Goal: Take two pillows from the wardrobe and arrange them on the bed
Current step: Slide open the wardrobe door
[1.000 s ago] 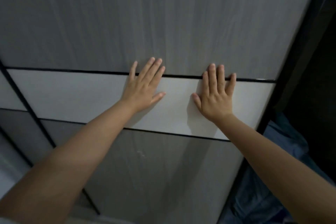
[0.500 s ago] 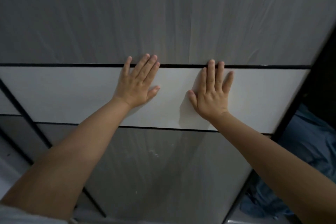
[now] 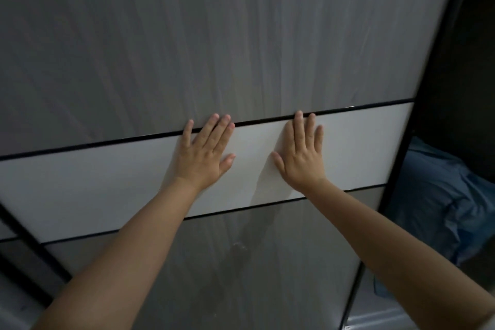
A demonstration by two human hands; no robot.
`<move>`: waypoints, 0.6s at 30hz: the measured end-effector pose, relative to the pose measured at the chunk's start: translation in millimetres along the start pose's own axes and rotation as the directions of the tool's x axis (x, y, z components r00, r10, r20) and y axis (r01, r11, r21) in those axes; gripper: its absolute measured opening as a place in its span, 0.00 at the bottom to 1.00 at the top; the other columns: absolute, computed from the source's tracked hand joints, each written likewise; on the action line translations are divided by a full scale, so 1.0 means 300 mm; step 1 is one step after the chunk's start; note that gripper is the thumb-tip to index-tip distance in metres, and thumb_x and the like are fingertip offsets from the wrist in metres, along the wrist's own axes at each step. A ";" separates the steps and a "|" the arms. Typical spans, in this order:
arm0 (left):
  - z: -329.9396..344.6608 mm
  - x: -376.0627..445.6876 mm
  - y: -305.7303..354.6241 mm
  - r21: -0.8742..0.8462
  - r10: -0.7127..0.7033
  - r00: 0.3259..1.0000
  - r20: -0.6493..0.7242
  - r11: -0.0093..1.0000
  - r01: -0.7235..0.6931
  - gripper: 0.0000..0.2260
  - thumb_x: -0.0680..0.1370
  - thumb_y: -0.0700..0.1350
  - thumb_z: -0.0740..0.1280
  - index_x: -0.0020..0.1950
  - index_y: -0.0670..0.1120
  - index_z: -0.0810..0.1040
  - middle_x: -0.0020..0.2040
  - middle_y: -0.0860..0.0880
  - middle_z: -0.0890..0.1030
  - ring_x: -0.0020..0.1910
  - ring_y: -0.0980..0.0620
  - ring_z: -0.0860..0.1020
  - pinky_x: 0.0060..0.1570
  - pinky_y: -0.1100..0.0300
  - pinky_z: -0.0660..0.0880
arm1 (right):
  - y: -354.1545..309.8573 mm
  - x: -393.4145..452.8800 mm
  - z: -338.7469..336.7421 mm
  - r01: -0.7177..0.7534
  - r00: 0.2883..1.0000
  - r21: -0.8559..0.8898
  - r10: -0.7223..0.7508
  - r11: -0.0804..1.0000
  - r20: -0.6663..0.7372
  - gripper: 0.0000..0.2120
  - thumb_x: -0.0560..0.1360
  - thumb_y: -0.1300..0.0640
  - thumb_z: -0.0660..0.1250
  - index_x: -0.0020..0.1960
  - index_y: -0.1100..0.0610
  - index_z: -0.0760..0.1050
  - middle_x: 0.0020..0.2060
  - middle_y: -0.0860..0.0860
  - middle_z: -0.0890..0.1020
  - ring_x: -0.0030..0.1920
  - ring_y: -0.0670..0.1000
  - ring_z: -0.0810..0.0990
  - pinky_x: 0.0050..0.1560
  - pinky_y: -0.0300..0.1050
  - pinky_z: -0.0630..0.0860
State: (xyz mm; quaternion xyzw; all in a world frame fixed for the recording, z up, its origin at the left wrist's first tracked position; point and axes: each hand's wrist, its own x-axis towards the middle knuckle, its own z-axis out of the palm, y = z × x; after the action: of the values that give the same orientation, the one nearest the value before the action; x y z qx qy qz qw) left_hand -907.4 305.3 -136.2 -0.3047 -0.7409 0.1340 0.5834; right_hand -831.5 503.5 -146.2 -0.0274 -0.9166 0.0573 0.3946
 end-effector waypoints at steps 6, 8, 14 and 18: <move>-0.082 -0.024 -0.039 -0.086 -0.157 0.987 0.015 0.984 0.158 0.28 0.70 0.50 0.57 0.68 0.41 0.62 0.71 0.46 0.63 0.68 0.48 0.61 0.57 0.32 0.70 | -0.061 -0.012 -0.037 0.172 0.983 0.002 -0.172 0.985 0.060 0.24 0.71 0.55 0.60 0.62 0.70 0.71 0.62 0.67 0.76 0.60 0.74 0.72 0.55 0.72 0.70; -0.118 -0.028 -0.053 -0.082 -0.184 0.977 0.106 0.978 0.193 0.24 0.69 0.49 0.57 0.63 0.40 0.66 0.65 0.41 0.76 0.64 0.46 0.65 0.52 0.29 0.71 | -0.063 -0.019 -0.046 0.248 0.968 -0.012 -0.247 0.969 0.054 0.24 0.71 0.57 0.61 0.63 0.69 0.70 0.63 0.66 0.75 0.62 0.72 0.71 0.58 0.69 0.69; -0.160 -0.082 -0.152 -0.024 -0.244 0.922 0.301 0.965 0.263 0.26 0.68 0.47 0.56 0.61 0.37 0.77 0.61 0.39 0.80 0.60 0.38 0.79 0.53 0.29 0.71 | -0.139 -0.007 0.006 0.286 0.940 0.149 -0.308 0.947 0.150 0.29 0.78 0.59 0.57 0.73 0.65 0.47 0.75 0.59 0.48 0.71 0.58 0.37 0.73 0.49 0.41; -0.196 -0.126 -0.213 -0.029 -0.220 0.904 0.367 0.968 0.248 0.26 0.68 0.46 0.55 0.63 0.38 0.73 0.61 0.40 0.81 0.58 0.40 0.80 0.51 0.32 0.74 | -0.208 -0.011 0.013 0.266 0.944 0.153 -0.289 0.952 0.156 0.29 0.77 0.61 0.60 0.72 0.67 0.51 0.74 0.60 0.50 0.73 0.65 0.45 0.73 0.58 0.46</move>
State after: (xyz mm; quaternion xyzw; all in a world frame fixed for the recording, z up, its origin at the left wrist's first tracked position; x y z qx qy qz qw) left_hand -865.6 223.4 -113.7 -0.2053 -0.8709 0.0889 0.4376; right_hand -832.5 441.0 -143.2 0.1332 -0.9370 0.0628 0.3168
